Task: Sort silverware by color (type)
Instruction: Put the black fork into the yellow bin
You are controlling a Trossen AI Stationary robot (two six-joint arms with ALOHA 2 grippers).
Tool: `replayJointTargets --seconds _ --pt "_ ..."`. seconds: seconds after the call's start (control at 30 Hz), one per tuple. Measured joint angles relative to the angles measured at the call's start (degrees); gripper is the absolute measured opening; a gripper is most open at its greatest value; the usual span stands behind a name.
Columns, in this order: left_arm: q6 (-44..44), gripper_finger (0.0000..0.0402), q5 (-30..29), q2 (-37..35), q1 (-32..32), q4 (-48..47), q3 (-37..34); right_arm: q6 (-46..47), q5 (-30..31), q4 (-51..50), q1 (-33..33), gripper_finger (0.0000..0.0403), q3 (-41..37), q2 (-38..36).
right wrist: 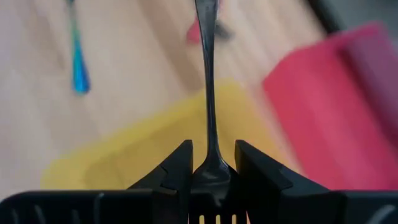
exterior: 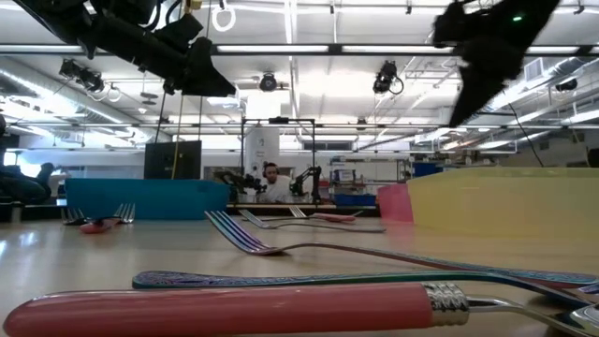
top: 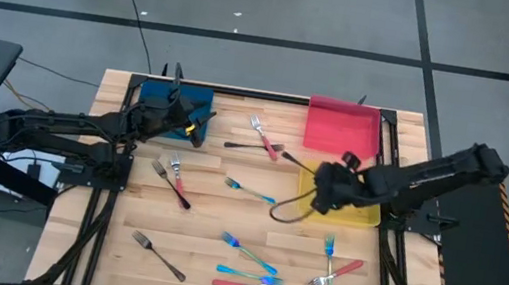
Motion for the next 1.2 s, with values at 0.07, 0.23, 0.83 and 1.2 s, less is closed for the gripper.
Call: replayJointTargets --seconds 0.07,0.23,0.83,1.2 --pt "-0.3 0.0172 0.0 0.0 0.0 0.0 0.0 4.9 -0.8 -2.6 2.2 0.0112 -1.4 -1.2" --pt "-0.3 0.0172 0.0 0.0 0.0 0.0 0.0 17.3 -2.3 -10.8 6.3 0.0112 -4.1 -3.1" --pt "-0.3 0.0172 0.0 0.0 0.0 0.2 0.0 31.7 -11.0 -13.3 8.4 0.0122 -8.4 -3.5" --pt "-0.3 0.0172 0.0 0.0 0.0 0.2 0.0 31.1 -9.8 -13.4 6.8 0.0123 -8.4 -3.5"
